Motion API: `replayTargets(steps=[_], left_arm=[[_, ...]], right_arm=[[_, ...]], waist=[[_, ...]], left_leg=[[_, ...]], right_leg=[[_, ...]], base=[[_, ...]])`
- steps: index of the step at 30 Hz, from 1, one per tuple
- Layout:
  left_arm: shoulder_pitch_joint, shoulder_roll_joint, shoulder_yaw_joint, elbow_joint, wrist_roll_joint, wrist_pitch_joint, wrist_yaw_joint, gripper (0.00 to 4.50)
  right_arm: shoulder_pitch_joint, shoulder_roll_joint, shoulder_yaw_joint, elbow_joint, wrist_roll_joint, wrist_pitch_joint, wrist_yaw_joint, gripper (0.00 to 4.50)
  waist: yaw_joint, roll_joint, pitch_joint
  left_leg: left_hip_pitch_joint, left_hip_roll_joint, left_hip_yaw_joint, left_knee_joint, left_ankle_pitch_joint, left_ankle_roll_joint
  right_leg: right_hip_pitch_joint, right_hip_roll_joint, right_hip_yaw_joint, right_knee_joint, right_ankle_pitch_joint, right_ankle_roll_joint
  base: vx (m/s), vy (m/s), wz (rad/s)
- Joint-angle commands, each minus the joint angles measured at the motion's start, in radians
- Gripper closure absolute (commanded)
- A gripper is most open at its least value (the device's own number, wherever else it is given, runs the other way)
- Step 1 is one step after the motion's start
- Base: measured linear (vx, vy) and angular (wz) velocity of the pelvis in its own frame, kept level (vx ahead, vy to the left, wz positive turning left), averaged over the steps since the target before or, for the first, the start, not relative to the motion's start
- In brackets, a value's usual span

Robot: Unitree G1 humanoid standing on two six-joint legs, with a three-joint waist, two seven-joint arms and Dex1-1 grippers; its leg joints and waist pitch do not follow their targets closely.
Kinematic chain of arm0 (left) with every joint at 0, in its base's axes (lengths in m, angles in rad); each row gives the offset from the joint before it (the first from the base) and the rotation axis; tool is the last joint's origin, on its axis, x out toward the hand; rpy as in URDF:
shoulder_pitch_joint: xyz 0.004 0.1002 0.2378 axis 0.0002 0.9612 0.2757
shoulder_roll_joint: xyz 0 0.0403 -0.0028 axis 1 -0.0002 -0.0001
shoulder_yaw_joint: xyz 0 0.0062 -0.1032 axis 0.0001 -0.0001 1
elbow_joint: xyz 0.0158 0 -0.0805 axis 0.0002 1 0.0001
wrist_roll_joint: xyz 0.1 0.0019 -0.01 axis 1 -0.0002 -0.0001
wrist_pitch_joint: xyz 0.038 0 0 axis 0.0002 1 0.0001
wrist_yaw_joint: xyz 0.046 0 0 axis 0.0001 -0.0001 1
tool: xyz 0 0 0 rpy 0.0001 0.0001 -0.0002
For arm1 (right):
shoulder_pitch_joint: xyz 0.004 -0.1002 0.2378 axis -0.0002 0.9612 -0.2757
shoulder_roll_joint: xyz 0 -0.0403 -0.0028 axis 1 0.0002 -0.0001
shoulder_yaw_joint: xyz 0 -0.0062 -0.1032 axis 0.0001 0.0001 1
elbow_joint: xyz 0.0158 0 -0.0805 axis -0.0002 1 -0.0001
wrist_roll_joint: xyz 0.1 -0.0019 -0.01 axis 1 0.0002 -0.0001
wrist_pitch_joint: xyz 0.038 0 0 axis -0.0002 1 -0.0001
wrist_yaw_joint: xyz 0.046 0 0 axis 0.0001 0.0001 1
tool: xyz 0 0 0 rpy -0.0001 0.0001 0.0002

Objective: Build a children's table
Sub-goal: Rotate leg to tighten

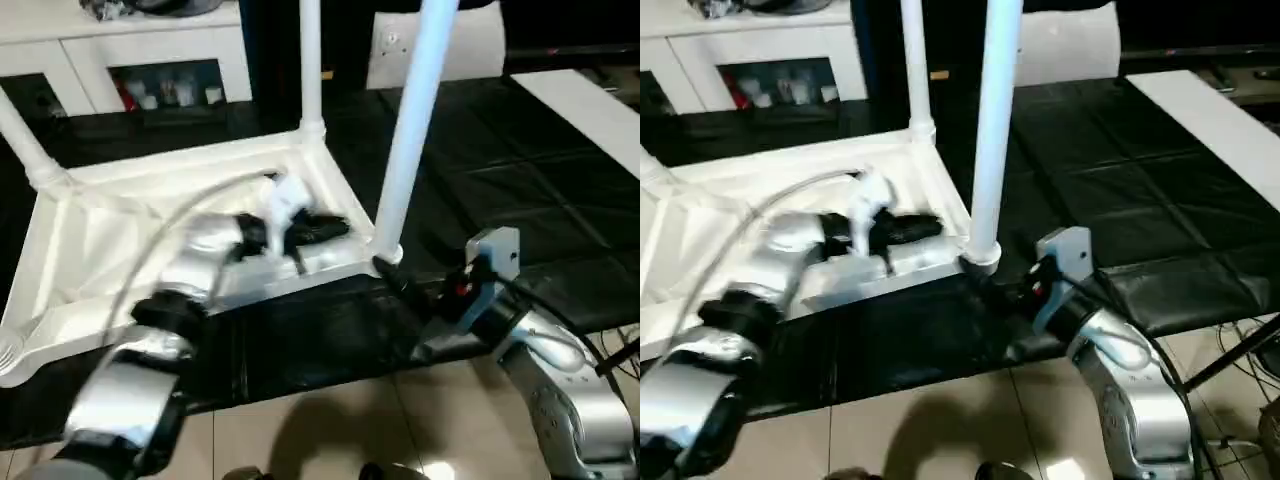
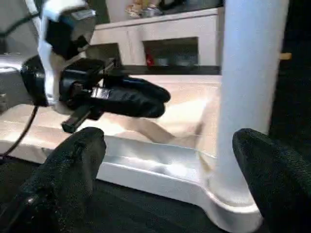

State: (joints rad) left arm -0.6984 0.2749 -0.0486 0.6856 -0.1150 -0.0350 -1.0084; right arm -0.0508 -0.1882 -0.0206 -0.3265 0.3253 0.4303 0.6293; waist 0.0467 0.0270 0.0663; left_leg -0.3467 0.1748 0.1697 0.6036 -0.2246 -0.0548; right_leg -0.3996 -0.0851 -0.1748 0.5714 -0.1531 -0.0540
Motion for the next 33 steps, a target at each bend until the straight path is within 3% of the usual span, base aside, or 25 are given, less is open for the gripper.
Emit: replayTargets(steps=[1, 2, 3, 4, 5, 6, 7, 8, 9, 10, 12, 13, 14, 15, 16, 18, 20, 21, 24, 29, 32, 33], left_arm=[[0.040, 0.022, 0.029, -0.093, -0.023, 0.074, 0.030, 3.11], [0.092, 0.041, 0.045, -0.183, -0.037, 0.132, 0.042, 3.11], [0.151, 0.060, 0.059, -0.280, -0.054, 0.184, 0.046, 3.07], [0.191, 0.072, 0.067, -0.348, -0.066, 0.221, 0.050, 2.89], [0.221, 0.079, 0.075, -0.395, -0.075, 0.248, 0.056, 2.89], [0.332, 0.104, 0.099, -0.566, -0.112, 0.344, 0.074, 2.79], [0.373, 0.113, 0.105, -0.628, -0.131, 0.377, 0.076, 2.79], [0.413, 0.122, 0.113, -0.688, -0.146, 0.411, 0.082, 2.72], [0.456, 0.134, 0.119, -0.756, -0.163, 0.451, 0.091, 2.62], [0.499, 0.147, 0.124, -0.817, -0.181, 0.486, 0.095, 2.45], [0.542, 0.166, 0.128, -0.885, -0.201, 0.532, 0.100, 2.41], [0.592, 0.194, 0.123, -0.957, -0.195, 0.589, 0.107, 2.30], [0.601, 0.198, 0.122, -0.969, -0.194, 0.598, 0.108, 2.30], [0.628, 0.214, 0.111, -0.999, -0.179, 0.625, 0.109, 2.10], [0.645, 0.224, 0.104, -1.019, -0.168, 0.643, 0.110, 2.10], [0.671, 0.240, 0.093, -1.060, -0.159, 0.693, 0.130, 1.95], [0.696, 0.258, 0.078, -1.099, -0.131, 0.757, 0.178, 1.87], [0.701, 0.258, 0.074, -1.107, -0.127, 0.788, 0.199, 1.67], [0.703, 0.257, 0.068, -1.132, -0.133, 0.884, 0.273, 1.67], [0.712, 0.278, 0.029, -1.088, -0.043, 0.899, 0.324, 1.67], [0.724, 0.290, 0.007, -1.057, 0.003, 0.914, 0.363, 1.67], [0.724, 0.286, 0.008, -1.055, 0.003, 0.915, 0.369, 1.67]], right_arm=[[-0.027, 0.014, 0.021, -0.030, 0.024, 0.019, -0.013, 0.00], [-0.046, 0.030, 0.031, -0.027, 0.030, 0.026, -0.022, 0.00], [-0.070, 0.048, 0.041, -0.013, 0.029, 0.027, -0.032, 0.00], [-0.086, 0.058, 0.048, -0.004, 0.028, 0.028, -0.038, 0.00], [-0.099, 0.066, 0.052, 0.007, 0.026, 0.025, -0.041, 0.00], [-0.145, 0.090, 0.062, 0.050, 0.020, 0.013, -0.056, 0.00], [-0.162, 0.098, 0.065, 0.068, 0.015, 0.008, -0.065, 0.00], [-0.179, 0.105, 0.068, 0.084, 0.013, 0.003, -0.068, 0.00], [-0.196, 0.111, 0.072, 0.102, 0.009, -0.002, -0.070, 0.00], [-0.218, 0.116, 0.078, 0.130, -0.003, -0.008, -0.075, 0.00], [-0.242, 0.121, 0.085, 0.165, -0.016, -0.014, -0.084, 0.00], [-0.271, 0.122, 0.098, 0.208, -0.030, -0.012, -0.083, 0.00], [-0.276, 0.122, 0.100, 0.216, -0.033, -0.012, -0.083, 0.00], [-0.296, 0.122, 0.113, 0.246, -0.044, -0.016, -0.073, 0.00], [-0.309, 0.121, 0.121, 0.266, -0.050, -0.019, -0.066, 0.00], [-0.334, 0.120, 0.136, 0.305, -0.060, -0.023, -0.057, 0.00], [-0.375, 0.123, 0.151, 0.376, -0.080, -0.058, -0.058, 0.00], [-0.400, 0.130, 0.146, 0.420, -0.088, -0.061, -0.076, 0.00], [-0.504, 0.151, 0.100, 0.622, -0.144, -0.101, -0.208, 0.00], [-0.559, 0.147, 0.085, 0.748, -0.182, -0.160, -0.269, 0.00], [-0.592, 0.145, 0.066, 0.829, -0.183, -0.186, -0.309, 0.00], [-0.596, 0.145, 0.059, 0.839, -0.181, -0.188, -0.317, 0.00]], waist=[[0.001, -0.002, -0.063], [0.001, -0.003, -0.067], [-0.007, 0.003, -0.070], [-0.014, 0.005, -0.065], [-0.014, 0.005, -0.065], [-0.016, 0.008, -0.071], [-0.019, 0.005, -0.060], [-0.020, 0.001, -0.061], [-0.019, 0.007, -0.062], [-0.016, 0.004, -0.056], [-0.014, 0.005, -0.052], [-0.017, -0.001, -0.045], [-0.018, -0.004, -0.049], [-0.026, -0.004, -0.042], [-0.029, -0.002, -0.040], [-0.032, -0.002, -0.039], [-0.039, -0.001, -0.038], [-0.041, 0.000, -0.039], [-0.051, 0.000, -0.041], [-0.047, -0.002, -0.046], [-0.050, -0.001, -0.052], [-0.048, -0.001, -0.051]], left_leg=[[0.001, 0.050, -0.023, -0.067, -0.138, 0.068], [0.002, 0.058, -0.028, -0.069, -0.135, 0.064], [-0.009, 0.072, -0.035, -0.076, -0.118, 0.058], [0.000, 0.070, -0.030, -0.074, -0.132, 0.064], [0.000, 0.070, -0.030, -0.074, -0.132, 0.064], [-0.005, 0.078, -0.035, -0.075, -0.106, 0.053], [-0.007, 0.074, -0.028, -0.077, -0.110, 0.064], [-0.003, 0.072, -0.026, -0.075, -0.113, 0.061], [-0.004, 0.071, -0.025, -0.075, -0.105, 0.061], [-0.002, 0.067, -0.021, -0.073, -0.105, 0.070], [-0.001, 0.069, -0.024, -0.078, -0.127, 0.063], [0.000, 0.067, -0.023, -0.081, -0.147, 0.059], [0.003, 0.070, -0.024, -0.080, -0.159, 0.048], [-0.007, 0.065, -0.026, -0.084, -0.175, 0.049], [0.000, 0.062, -0.026, -0.082, -0.190, 0.046], [0.001, 0.059, -0.026, -0.080, -0.192, 0.045], [-0.001, 0.061, -0.029, -0.082, -0.199, 0.044], [0.004, 0.060, -0.028, -0.079, -0.204, 0.043], [-0.001, 0.059, -0.030, -0.078, -0.182, 0.036], [0.003, 0.056, -0.025, -0.074, -0.142, 0.046], [-0.005, 0.059, -0.027, -0.072, -0.087, 0.062], [-0.004, 0.057, -0.024, -0.071, -0.096, 0.066]], right_leg=[[0.060, -0.081, 0.063, -0.113, -0.453, 0.020], [0.065, -0.086, 0.065, -0.102, -0.433, 0.008], [0.070, -0.092, 0.070, -0.084, -0.373, -0.027], [0.056, -0.086, 0.073, -0.091, -0.375, -0.036], [0.056, -0.086, 0.073, -0.091, -0.375, -0.036], [0.065, -0.095, 0.081, -0.064, -0.301, -0.082], [0.057, -0.088, 0.083, -0.074, -0.313, -0.090], [0.056, -0.090, 0.084, -0.072, -0.321, -0.093], [0.058, -0.089, 0.086, -0.068, -0.316, -0.103], [0.052, -0.083, 0.087, -0.074, -0.325, -0.096], [0.053, -0.081, 0.086, -0.075, -0.349, -0.087], [0.050, -0.078, 0.086, -0.083, -0.377, -0.074], [0.052, -0.083, 0.089, -0.074, -0.377, -0.081], [0.058, -0.081, 0.088, -0.080, -0.422, -0.065], [0.051, -0.080, 0.088, -0.087, -0.455, -0.052], [0.051, -0.079, 0.089, -0.091, -0.474, -0.036], [0.051, -0.077, 0.088, -0.089, -0.466, -0.042], [0.048, -0.077, 0.089, -0.090, -0.465, -0.046], [0.050, -0.076, 0.092, -0.081, -0.425, -0.076], [0.048, -0.070, 0.097, -0.074, -0.373, -0.084], [0.054, -0.069, 0.101, -0.055, -0.268, -0.126], [0.054, -0.071, 0.101, -0.059, -0.279, -0.132]], base=[[0.000, 0.000, 0.00], [0.000, 0.000, 0.00], [0.000, 0.000, 0.00], [0.000, 0.000, 0.00], [0.000, 0.000, 0.00], [0.000, 0.000, 0.00], [0.000, 0.000, 0.00], [0.000, 0.000, 0.00], [0.000, 0.000, 0.00], [0.000, 0.000, 0.00], [0.000, 0.000, 0.00], [0.000, 0.000, 0.00], [0.000, 0.000, 0.00], [0.000, 0.000, 0.00], [0.000, 0.000, 0.00], [0.000, 0.000, 0.00], [0.000, 0.000, 0.00], [0.000, 0.000, 0.00], [0.000, 0.000, 0.00], [0.000, 0.000, 0.00], [0.000, 0.000, 0.00], [0.000, 0.000, 0.00]])
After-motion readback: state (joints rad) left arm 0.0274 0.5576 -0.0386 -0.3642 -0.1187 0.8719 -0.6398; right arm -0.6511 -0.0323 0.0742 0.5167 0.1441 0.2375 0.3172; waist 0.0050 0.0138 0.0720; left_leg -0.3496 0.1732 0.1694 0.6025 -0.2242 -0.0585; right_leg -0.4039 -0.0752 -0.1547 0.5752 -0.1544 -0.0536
